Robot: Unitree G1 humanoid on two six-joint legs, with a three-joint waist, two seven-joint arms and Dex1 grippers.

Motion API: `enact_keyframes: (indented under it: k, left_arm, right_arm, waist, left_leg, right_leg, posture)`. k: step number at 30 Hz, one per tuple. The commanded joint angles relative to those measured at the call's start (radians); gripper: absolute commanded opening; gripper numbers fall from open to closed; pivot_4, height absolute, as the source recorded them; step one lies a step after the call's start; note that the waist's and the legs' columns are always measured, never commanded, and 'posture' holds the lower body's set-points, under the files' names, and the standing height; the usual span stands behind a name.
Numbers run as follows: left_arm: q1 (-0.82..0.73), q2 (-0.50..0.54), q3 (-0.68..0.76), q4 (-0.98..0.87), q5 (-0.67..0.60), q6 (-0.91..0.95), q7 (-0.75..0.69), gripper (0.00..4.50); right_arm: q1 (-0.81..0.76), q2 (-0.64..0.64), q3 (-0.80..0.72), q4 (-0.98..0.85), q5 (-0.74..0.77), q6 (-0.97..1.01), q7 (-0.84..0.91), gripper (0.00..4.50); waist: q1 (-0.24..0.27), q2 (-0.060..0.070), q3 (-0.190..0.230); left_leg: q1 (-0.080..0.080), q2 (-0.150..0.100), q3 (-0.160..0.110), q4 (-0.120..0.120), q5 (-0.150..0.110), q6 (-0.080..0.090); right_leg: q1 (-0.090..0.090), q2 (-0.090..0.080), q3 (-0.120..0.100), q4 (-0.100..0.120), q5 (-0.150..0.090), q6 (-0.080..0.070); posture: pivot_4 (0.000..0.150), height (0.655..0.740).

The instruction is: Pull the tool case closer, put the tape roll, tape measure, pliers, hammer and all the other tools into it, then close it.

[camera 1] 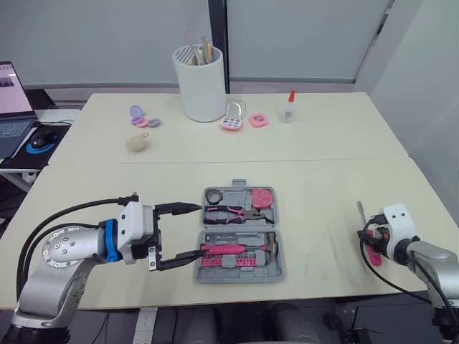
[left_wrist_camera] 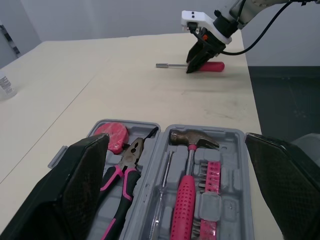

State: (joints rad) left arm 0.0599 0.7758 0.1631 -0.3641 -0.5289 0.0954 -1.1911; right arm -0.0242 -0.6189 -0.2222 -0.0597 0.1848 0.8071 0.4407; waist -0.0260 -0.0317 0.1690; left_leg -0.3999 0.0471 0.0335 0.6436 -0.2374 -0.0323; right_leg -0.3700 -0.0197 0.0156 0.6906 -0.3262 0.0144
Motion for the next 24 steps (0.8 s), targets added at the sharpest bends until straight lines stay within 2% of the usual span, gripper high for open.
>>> enact_keyframes:
  k: [1, 8, 18, 24]
  left_arm:
    - [-0.013, -0.002, 0.001, -0.006, 0.0, -0.017, 0.001, 4.5]
    - [-0.03, 0.001, -0.006, 0.003, 0.015, -0.017, 0.006, 4.5]
    - [-0.034, 0.001, -0.001, 0.032, 0.037, -0.036, -0.003, 4.5]
    - [-0.019, 0.005, -0.001, 0.035, 0.045, -0.045, -0.006, 4.5]
  right_arm:
    - [0.014, 0.004, -0.03, -0.018, 0.002, 0.021, -0.025, 2.01]
    - [0.031, 0.034, -0.043, -0.079, 0.018, 0.059, -0.048, 0.75]
    - [0.043, 0.144, -0.011, -0.315, 0.075, 0.21, -0.107, 0.71]
    - [0.015, 0.327, 0.026, -0.443, 0.086, 0.32, -0.237, 0.71]
  waist:
    - [0.001, 0.0, 0.0]
    - [0.001, 0.0, 0.0]
    - [-0.004, 0.0, 0.0]
    - [-0.004, 0.001, 0.0]
  left_leg:
    - [0.0, 0.0, 0.0, 0.0, 0.0, 0.0]
    - [0.0, 0.0, 0.0, 0.0, 0.0, 0.0]
    - [0.0, 0.001, 0.0, -0.001, 0.0, 0.0]
    - [-0.001, 0.001, 0.0, -0.001, 0.0, 0.0]
  right_leg:
    - [0.0, 0.0, 0.0, 0.0, 0.0, 0.0]
    - [0.0, 0.0, 0.0, 0.0, 0.0, 0.0]
    - [-0.001, 0.0, 0.0, 0.0, 0.0, 0.0]
    - [-0.003, 0.0, 0.0, 0.001, 0.0, 0.0]
  posture:
    - [0.15, 0.7366]
    - [0.15, 0.7366]
    - [0.15, 0.7366]
    - [0.15, 0.7366]
